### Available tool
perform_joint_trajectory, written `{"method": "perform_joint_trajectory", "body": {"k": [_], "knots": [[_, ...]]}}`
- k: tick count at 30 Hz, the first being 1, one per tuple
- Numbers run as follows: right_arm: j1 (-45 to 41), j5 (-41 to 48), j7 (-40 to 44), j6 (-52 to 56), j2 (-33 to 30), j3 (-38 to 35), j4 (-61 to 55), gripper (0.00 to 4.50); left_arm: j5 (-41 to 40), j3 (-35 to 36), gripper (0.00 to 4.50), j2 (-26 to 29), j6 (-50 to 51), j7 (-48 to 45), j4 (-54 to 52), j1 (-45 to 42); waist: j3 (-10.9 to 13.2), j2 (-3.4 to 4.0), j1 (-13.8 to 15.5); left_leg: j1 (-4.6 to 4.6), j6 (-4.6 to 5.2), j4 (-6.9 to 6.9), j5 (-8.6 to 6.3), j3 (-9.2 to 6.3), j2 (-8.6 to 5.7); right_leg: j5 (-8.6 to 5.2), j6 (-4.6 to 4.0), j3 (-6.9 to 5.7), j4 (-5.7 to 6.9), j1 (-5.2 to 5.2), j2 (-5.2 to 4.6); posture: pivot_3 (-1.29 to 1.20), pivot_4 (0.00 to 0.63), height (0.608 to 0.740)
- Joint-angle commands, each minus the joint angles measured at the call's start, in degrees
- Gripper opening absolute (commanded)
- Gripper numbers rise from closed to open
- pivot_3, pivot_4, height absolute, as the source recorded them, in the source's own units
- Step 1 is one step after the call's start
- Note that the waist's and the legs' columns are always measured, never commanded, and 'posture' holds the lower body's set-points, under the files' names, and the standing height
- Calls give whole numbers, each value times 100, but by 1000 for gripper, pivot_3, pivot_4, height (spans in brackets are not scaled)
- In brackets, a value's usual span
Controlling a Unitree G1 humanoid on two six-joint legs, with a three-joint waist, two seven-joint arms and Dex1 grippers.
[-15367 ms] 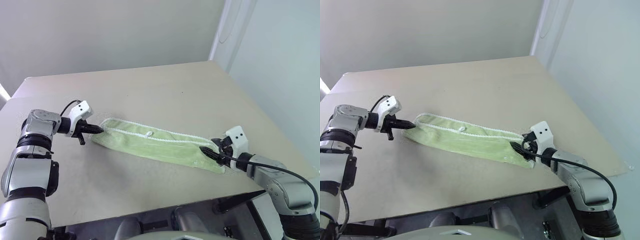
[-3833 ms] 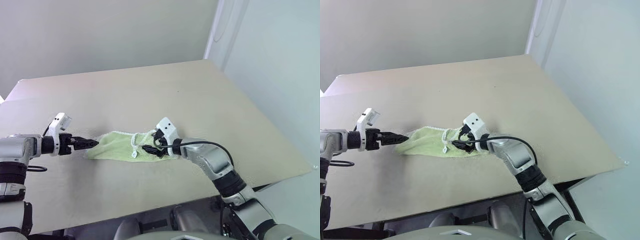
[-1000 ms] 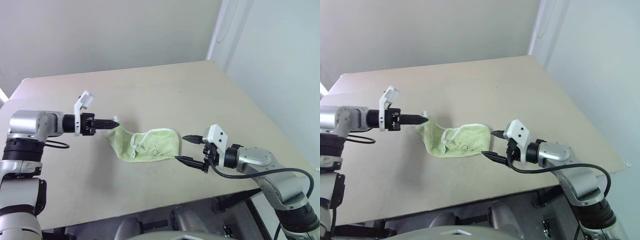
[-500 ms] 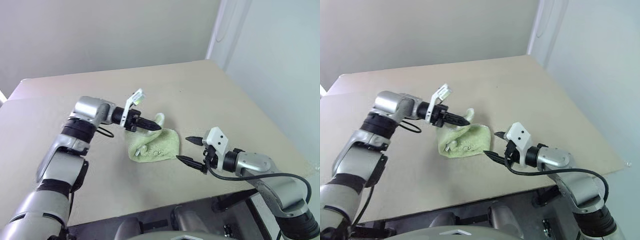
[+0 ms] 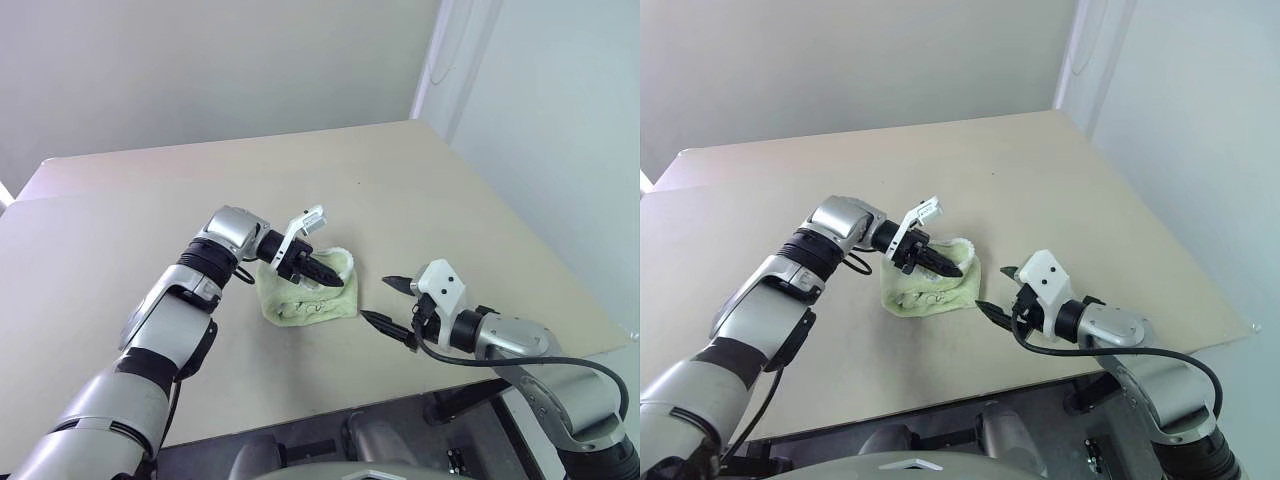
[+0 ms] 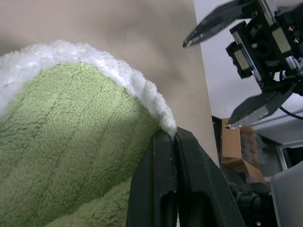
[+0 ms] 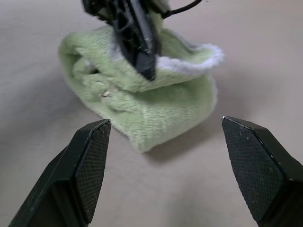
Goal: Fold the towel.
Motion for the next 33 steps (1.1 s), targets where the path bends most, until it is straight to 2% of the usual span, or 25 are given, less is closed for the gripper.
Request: {"method": "perform_joint_trajectory", "body": {"k": [1, 9, 18, 25, 29, 33], "knots": [[-86, -47, -45, -30, -4, -33, -160, 3890, -38, 61, 1384, 17, -10, -261, -341, 34, 0, 0, -5, 0, 0, 0, 0, 0, 0, 0, 0, 0, 0, 0, 0, 0, 0, 740], [-131, -199, 11, -102, 7, 34, 4, 3890, -72, 247, 4096, 125, -34, -327, -660, -1, 0, 0, -3, 1, 0, 0, 0, 0, 0, 0, 1, 0, 0, 0, 0, 0, 0, 740], [-159, -239, 66, -160, 50, 92, 82, 3890, -335, 1032, 4096, 572, -94, -193, -947, -488, 0, 0, -5, 2, 0, 0, 0, -1, 1, 0, 1, 0, 0, 0, 0, 0, 0, 740], [-272, -289, 102, -211, 122, 220, 206, 3890, -133, 1372, 4096, 1039, -461, 45, -136, -721, -1, 1, -5, 6, 0, -1, 0, -1, 1, 0, 1, 0, 2, 0, 1, 0, 0, 740], [-359, -319, 150, -236, 118, 262, 318, 3890, -319, 994, 4096, 1070, 39, -310, -1226, -101, -1, 1, 13, -1, 0, -1, 0, -1, 0, 0, 2, 1, -1, 1, -3, 0, 0, 740], [-489, -334, 205, -251, 110, 248, 460, 3890, -328, 685, 4096, 829, 145, -192, -1948, 466, 0, 1, 44, -3, 0, 1, 0, 1, 0, 1, 4, 2, -3, 4, -6, 0, 0, 740]]}}
